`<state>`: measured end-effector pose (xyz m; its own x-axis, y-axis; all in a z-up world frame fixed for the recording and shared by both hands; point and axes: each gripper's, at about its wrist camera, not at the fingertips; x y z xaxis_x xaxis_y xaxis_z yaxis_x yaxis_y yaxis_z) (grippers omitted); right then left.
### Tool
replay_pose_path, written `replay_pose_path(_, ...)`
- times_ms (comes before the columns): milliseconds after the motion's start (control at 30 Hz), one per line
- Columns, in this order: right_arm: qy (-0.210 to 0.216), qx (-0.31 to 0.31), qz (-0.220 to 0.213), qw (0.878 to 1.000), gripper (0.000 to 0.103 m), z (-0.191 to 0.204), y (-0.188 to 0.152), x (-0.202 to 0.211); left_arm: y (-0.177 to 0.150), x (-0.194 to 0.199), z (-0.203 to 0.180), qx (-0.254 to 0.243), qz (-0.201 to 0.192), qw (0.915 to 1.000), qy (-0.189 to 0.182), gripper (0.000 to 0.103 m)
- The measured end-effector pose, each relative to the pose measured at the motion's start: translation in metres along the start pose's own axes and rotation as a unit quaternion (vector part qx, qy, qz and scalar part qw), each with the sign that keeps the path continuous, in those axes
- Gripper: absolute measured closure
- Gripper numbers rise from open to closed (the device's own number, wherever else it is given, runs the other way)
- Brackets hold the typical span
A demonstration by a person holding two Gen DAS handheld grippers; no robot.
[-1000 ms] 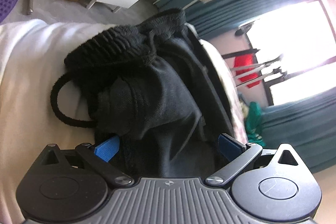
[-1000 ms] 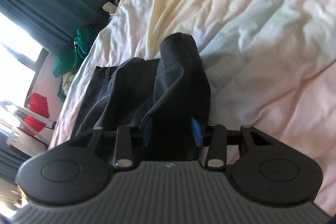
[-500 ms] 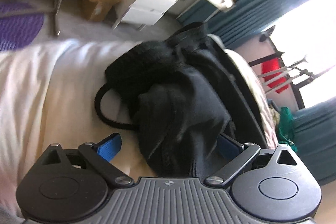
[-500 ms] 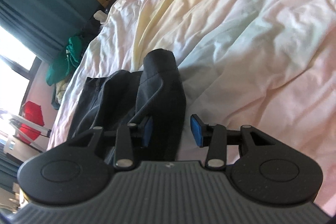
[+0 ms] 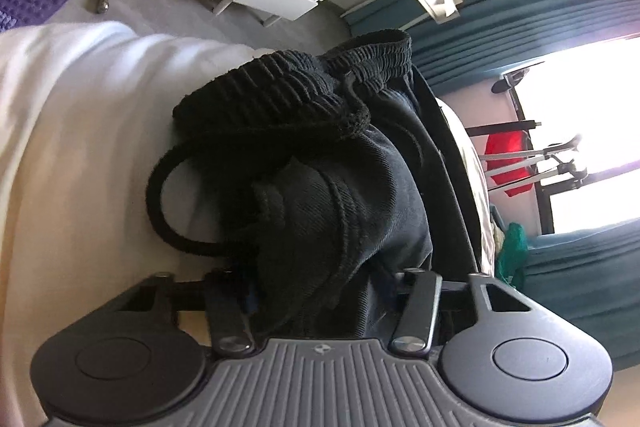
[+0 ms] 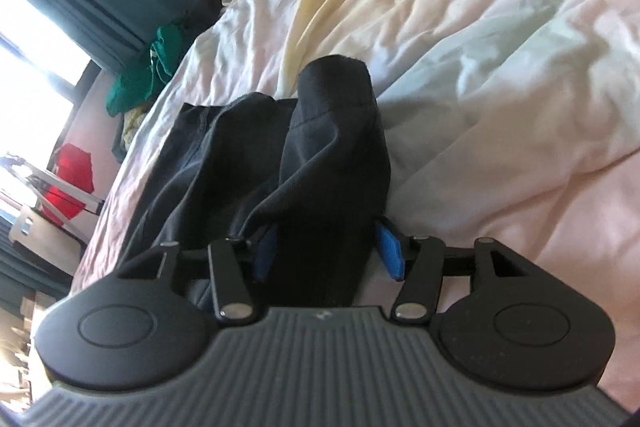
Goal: Fold clothes
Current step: 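Grasp the ribbed waistband with the left tool while the right tool holds the leg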
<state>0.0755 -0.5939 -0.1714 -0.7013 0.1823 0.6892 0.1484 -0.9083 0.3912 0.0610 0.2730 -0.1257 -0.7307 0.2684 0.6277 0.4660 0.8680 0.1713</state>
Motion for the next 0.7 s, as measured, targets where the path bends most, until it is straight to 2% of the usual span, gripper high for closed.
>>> replay_pose_path(33,-0.002,0.011,-0.003,1.0,0.046,0.001,0.0,-0.003,0.0,-0.001,0.0,-0.001,-0.002,1.0,-0.002,0.066)
replay_pose_path(133,-0.014,0.048,-0.01,0.999,0.047,0.005,-0.001,-0.01,-0.002,-0.002,-0.006,-0.013,-0.011,0.9998,-0.003,0.08)
replay_pose_path(200,-0.025,0.07,-0.018,0.997,0.055,0.009,-0.004,-0.012,-0.005,0.001,-0.016,-0.042,-0.03,0.9986,-0.006,0.086)
replay_pose_path(233,-0.027,0.071,-0.024,0.997,0.072,0.011,-0.004,-0.012,-0.007,0.002,-0.021,-0.057,-0.04,0.9975,-0.007,0.089)
replay_pose_path(267,-0.025,0.065,-0.03,0.997,0.082,0.012,-0.004,-0.011,-0.009,0.004,-0.026,-0.072,-0.05,0.9961,-0.008,0.09)
replay_pose_path(333,-0.008,0.053,-0.046,0.997,0.086,0.016,-0.003,-0.004,-0.011,0.01,-0.031,-0.08,-0.066,0.9942,-0.029,0.092)
replay_pose_path(433,0.023,0.044,-0.081,0.995,0.087,0.02,-0.001,0.015,-0.011,0.021,-0.031,-0.073,-0.084,0.9909,-0.076,0.093)
replay_pose_path(533,0.054,0.017,-0.102,0.993,0.089,0.014,-0.001,0.039,-0.012,0.033,-0.028,-0.059,-0.082,0.988,-0.117,0.093)
replay_pose_path(567,0.061,0.011,-0.106,0.992,0.096,0.012,0.0,0.047,-0.013,0.036,-0.028,-0.056,-0.082,0.9874,-0.123,0.093)
replay_pose_path(700,0.063,0.0,-0.131,0.989,0.1,0.0,0.006,0.071,-0.014,0.051,-0.03,-0.058,-0.086,0.9851,-0.137,0.094)
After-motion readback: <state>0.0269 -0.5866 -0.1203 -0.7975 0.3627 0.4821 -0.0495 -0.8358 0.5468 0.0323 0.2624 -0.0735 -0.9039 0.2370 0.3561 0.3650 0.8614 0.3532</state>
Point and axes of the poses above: each gripper's, at about its wrist camera, not at the fingertips, and x roughly against the way its jaws point, z to its left, y to its top, and after that the axes turned 6 degrees about z, right-handed
